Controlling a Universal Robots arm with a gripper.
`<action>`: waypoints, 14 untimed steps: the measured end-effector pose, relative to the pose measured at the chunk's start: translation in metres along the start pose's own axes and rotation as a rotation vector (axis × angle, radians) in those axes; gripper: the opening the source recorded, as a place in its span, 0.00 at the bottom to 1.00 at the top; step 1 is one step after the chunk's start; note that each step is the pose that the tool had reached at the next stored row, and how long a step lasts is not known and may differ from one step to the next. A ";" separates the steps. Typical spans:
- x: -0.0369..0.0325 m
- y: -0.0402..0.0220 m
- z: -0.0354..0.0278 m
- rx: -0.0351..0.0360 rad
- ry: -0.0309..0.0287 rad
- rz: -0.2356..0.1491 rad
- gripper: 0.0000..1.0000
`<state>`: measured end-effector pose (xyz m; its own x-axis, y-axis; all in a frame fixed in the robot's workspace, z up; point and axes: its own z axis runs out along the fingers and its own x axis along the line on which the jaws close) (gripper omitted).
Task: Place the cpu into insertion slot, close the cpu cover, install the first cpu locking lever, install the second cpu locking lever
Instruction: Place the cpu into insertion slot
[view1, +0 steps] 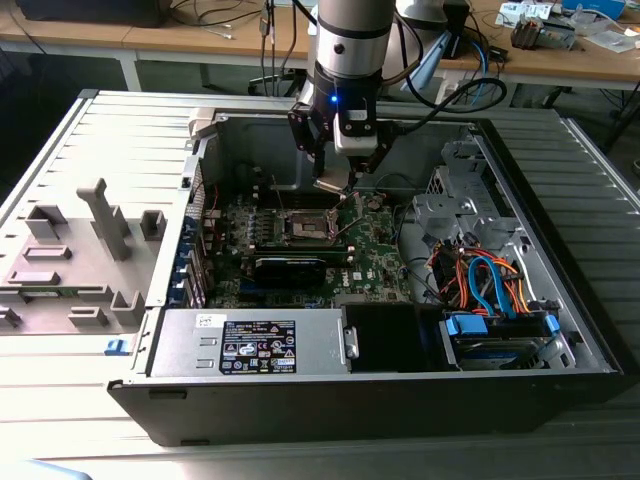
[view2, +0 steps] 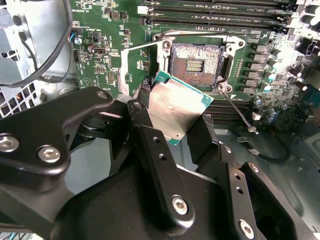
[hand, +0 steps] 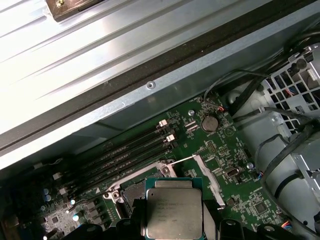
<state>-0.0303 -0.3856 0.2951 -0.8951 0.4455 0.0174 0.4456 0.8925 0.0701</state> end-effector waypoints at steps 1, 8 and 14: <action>0.0000 0.0000 0.0000 0.0000 -0.0001 0.001 0.54; 0.0000 0.0000 0.0001 -0.0001 -0.0005 0.007 0.54; 0.0000 0.0000 0.0002 -0.0003 -0.0009 0.013 0.54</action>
<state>-0.0303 -0.3856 0.2948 -0.8894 0.4569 0.0174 0.4569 0.8867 0.0702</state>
